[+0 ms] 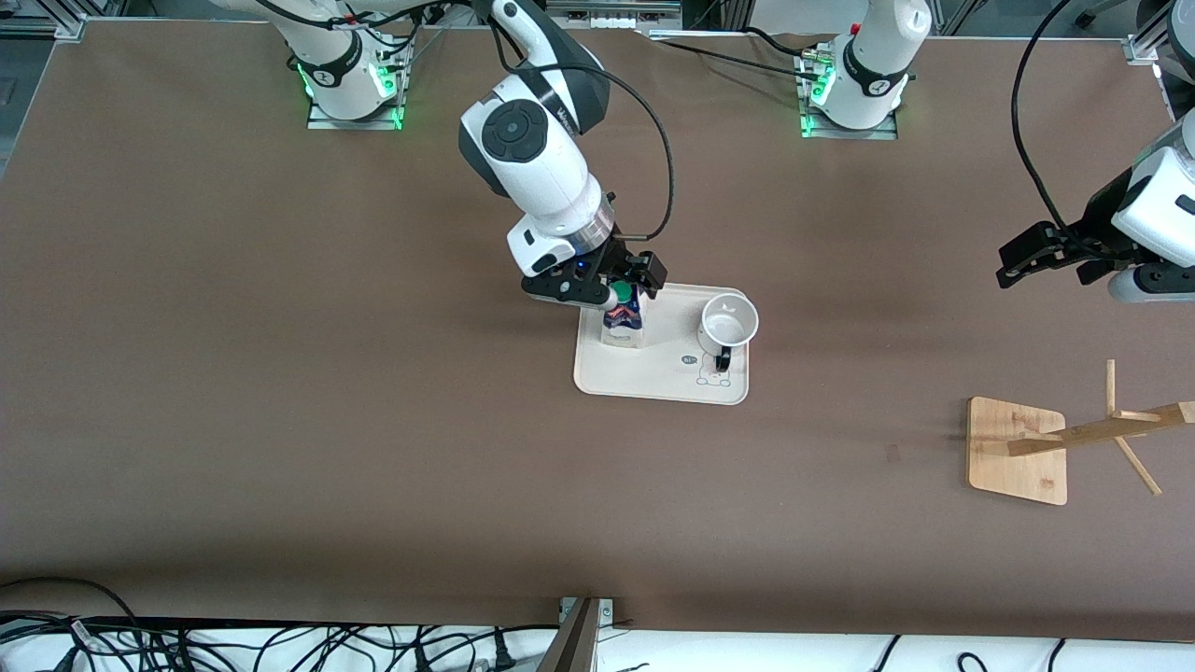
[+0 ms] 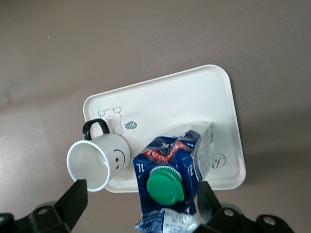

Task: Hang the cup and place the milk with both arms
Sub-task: 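Lower the right gripper over the milk carton and close on it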

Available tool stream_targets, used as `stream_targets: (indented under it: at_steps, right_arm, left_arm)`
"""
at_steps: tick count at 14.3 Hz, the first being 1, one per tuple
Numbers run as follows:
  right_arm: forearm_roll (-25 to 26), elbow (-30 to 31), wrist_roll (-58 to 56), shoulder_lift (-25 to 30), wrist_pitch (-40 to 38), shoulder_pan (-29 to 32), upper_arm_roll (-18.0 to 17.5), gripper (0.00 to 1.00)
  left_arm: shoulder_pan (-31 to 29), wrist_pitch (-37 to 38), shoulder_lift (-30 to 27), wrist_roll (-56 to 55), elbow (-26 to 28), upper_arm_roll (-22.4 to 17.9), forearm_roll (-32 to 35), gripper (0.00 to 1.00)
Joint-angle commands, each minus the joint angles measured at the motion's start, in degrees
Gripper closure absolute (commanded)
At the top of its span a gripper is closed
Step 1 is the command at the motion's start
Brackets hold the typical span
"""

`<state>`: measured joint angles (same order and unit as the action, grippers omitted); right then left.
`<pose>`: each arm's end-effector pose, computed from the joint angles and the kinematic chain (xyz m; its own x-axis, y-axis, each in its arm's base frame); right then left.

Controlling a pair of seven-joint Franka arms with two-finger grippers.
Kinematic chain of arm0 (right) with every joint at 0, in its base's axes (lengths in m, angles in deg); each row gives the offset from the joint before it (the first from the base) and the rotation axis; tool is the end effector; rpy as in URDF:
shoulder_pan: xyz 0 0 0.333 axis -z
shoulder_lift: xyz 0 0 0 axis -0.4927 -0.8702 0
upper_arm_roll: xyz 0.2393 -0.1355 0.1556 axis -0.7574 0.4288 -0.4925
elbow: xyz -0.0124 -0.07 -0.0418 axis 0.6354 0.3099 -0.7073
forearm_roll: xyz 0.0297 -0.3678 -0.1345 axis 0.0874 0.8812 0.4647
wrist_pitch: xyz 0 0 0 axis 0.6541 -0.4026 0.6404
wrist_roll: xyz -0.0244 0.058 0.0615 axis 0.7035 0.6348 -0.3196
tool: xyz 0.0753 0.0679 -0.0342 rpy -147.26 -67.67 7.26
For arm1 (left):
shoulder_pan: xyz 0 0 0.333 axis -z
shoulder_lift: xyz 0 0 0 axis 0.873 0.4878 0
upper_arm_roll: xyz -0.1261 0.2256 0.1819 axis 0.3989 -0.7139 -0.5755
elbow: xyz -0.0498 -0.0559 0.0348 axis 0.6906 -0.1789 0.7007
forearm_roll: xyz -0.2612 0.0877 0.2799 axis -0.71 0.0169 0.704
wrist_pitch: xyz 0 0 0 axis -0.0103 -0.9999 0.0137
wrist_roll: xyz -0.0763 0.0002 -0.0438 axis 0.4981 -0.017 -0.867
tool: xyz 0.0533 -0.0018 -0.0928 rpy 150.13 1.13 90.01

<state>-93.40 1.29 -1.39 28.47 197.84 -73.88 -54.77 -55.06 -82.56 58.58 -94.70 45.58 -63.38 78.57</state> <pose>0.5174 0.5154 0.3705 0.9568 -0.2905 0.0093 -0.2695 -0.8988 -0.3456 0.5858 -0.0166 0.5910 0.9960 0.0727 0.0527 0.0719 -0.9973 0.0170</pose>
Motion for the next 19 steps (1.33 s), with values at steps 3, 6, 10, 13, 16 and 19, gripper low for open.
stream_targets:
  at_steps: [3, 6, 10, 13, 16, 19]
  right_arm:
    - [2.7, -1.29, -0.04, -3.04, 1.61, -1.42, 0.68, 0.0]
    - [3.23, -1.29, 0.05, -3.74, 1.61, -1.95, 0.77, 0.0]
    - [4.63, -1.29, -0.74, -3.39, 0.99, -2.39, 0.77, 0.0]
    - [6.13, -1.2, -1.62, -3.48, 0.29, -2.3, 0.68, 0.0]
    - [6.22, -1.2, -3.29, -3.39, -1.37, -2.3, 0.77, 0.0]
    - [8.05, -1.29, -7.49, -3.39, -5.14, -2.3, 0.77, 0.0]
  left_arm:
    - [-0.21, 0.72, 0.77, -0.5, -1.74, 0.29, 1.06, 0.0]
    - [-0.21, 0.72, 0.77, -0.5, -1.74, 0.29, 1.06, 0.0]
    - [-0.21, 0.72, 0.77, -0.5, -1.74, 0.29, 1.06, 0.0]
    - [-0.21, 0.72, 0.77, -0.5, -1.74, 0.29, 1.06, 0.0]
    - [-0.21, 0.72, 0.77, -0.5, -1.74, 0.29, 1.06, 0.0]
    - [-0.21, 0.72, 0.77, -0.5, -1.74, 0.29, 1.06, 0.0]
